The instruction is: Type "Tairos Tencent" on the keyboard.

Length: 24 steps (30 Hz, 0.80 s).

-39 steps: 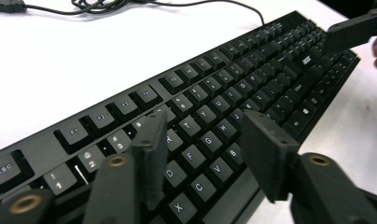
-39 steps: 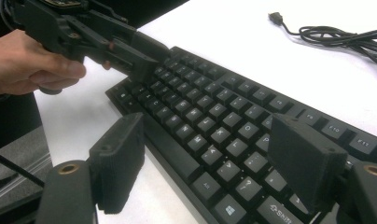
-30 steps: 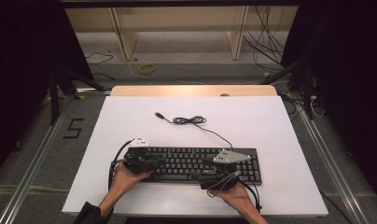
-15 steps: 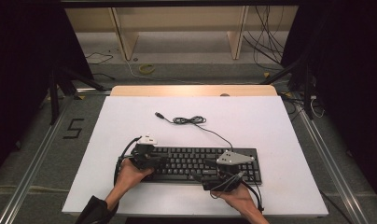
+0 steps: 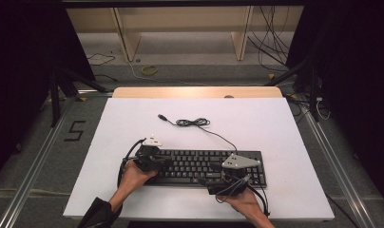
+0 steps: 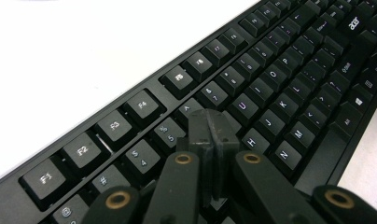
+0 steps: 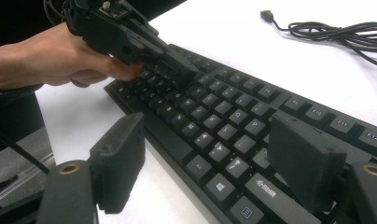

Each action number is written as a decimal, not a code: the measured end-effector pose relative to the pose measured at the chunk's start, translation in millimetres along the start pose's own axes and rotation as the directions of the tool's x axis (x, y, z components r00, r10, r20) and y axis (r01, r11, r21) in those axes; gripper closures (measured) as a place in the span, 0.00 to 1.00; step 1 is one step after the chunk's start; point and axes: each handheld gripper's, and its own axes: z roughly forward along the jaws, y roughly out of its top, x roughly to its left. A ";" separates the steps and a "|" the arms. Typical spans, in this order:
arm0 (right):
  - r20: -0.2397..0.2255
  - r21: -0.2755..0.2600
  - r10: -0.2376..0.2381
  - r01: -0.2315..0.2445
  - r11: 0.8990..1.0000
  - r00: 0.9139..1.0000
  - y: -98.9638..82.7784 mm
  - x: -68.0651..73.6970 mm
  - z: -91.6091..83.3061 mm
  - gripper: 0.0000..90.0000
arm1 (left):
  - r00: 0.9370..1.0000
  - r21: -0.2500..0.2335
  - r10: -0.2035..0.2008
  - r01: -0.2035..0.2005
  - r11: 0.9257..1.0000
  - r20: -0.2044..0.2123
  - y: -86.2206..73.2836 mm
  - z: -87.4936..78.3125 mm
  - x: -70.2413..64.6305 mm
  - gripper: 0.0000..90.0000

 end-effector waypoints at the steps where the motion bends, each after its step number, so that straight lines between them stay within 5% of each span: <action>1: -0.001 -0.001 0.001 -0.001 1.000 1.000 -0.2 -0.1 -0.1 0.32 | 1.000 0.007 0.003 -0.003 1.000 -0.003 0.0 0.6 -0.3 0.99; 14: 0.006 -0.009 0.008 -0.008 1.000 1.000 -1.7 -1.8 -4.1 0.32 | 1.000 0.005 -0.017 0.017 1.000 -0.002 -0.9 1.0 -0.7 0.99; 24: 0.020 -0.017 0.009 -0.008 1.000 1.000 -2.2 -5.7 -9.4 0.32 | 0.997 -0.078 -0.063 0.067 0.995 0.054 -0.8 -13.7 2.8 0.71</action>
